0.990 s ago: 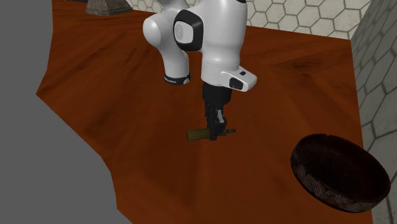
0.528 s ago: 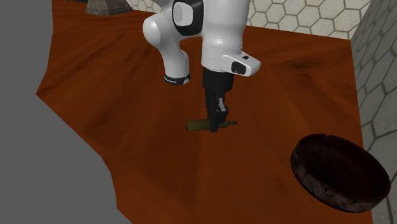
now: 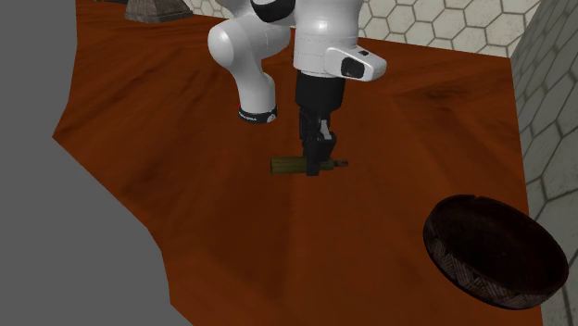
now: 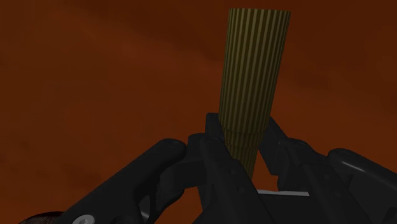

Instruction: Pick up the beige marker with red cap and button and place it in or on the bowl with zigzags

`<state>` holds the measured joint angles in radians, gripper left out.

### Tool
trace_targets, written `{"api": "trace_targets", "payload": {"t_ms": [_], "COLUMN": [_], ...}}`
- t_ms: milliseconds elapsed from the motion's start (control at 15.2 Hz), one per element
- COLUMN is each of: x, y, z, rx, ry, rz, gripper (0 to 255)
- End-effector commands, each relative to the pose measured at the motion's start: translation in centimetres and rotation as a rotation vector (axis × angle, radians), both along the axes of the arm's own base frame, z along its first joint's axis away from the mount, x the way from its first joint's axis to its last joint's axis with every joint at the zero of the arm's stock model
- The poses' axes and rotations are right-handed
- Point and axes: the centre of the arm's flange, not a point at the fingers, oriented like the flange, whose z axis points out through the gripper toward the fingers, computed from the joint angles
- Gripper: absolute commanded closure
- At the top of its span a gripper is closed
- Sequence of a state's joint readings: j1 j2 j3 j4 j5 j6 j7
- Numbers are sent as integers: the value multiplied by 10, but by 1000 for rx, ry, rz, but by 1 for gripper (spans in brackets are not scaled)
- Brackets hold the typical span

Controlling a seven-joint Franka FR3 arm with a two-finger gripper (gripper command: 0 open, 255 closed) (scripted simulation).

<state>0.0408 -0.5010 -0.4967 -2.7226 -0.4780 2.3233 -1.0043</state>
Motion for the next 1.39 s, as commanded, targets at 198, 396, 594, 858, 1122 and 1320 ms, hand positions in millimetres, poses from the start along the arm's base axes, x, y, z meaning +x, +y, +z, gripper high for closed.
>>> {"api": "trace_targets", "payload": {"t_ms": [198, 396, 594, 858, 1122, 1320], "x": [0, 0, 0, 25, 77, 115], "y": [0, 0, 0, 6, 18, 27], "z": [26, 42, 58, 68, 69, 69], "rx": [0, 0, 0, 0, 0, 0], "ry": [1, 1, 1, 1, 1, 1], "rz": [0, 0, 0, 0, 0, 0], "gripper": [255, 255, 255, 255, 255, 255]}}
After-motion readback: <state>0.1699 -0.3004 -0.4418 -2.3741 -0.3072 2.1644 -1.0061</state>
